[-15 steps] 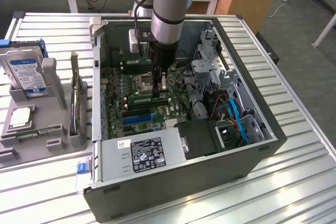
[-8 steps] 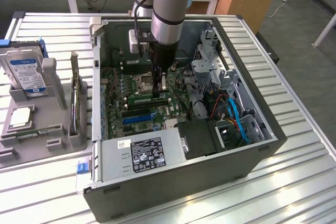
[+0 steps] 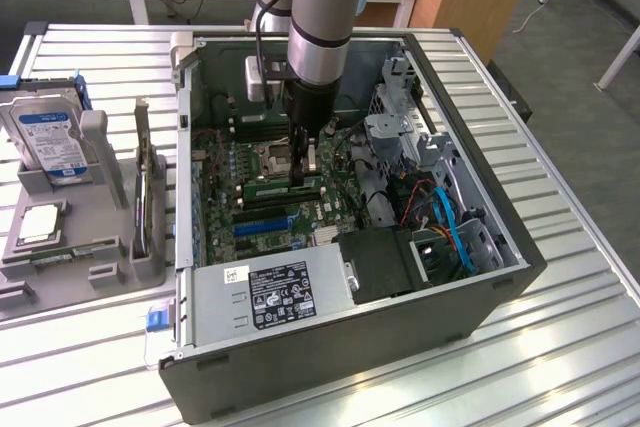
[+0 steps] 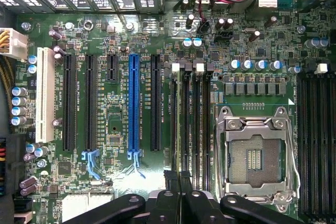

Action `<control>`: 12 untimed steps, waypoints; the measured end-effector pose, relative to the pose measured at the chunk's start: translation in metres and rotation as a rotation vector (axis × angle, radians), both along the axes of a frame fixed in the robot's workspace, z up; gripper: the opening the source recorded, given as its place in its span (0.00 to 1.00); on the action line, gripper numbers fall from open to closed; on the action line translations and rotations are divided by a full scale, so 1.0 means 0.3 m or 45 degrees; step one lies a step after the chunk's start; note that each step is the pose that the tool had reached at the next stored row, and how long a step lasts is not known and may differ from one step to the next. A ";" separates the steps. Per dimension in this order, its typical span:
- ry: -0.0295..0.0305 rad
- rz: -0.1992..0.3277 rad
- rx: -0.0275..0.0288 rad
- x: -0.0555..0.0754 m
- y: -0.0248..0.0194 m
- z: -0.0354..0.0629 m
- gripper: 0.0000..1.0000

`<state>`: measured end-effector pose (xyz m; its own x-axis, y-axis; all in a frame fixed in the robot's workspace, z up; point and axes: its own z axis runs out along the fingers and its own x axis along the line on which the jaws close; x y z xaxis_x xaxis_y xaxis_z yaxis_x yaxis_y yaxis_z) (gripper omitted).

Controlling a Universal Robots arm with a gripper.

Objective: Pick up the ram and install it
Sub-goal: 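Insert the ram into the slot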

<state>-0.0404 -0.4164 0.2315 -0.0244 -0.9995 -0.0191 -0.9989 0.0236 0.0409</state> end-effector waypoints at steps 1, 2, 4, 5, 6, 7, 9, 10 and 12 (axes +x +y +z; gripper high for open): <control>0.0000 0.000 0.0000 0.000 0.000 0.000 0.12; -0.0001 0.000 0.0000 0.000 0.001 0.000 0.12; 0.0000 0.000 0.0000 0.000 0.001 0.000 0.12; 0.0000 0.000 0.0001 0.000 0.001 0.000 0.12; -0.0001 0.001 0.0000 0.000 0.001 0.000 0.12; 0.0000 0.001 0.0000 0.000 0.001 0.000 0.12; 0.0000 0.002 0.0000 0.000 0.001 0.000 0.12; 0.0000 0.003 0.0000 0.000 0.001 0.000 0.12; 0.0000 0.004 0.0000 0.000 0.001 0.000 0.12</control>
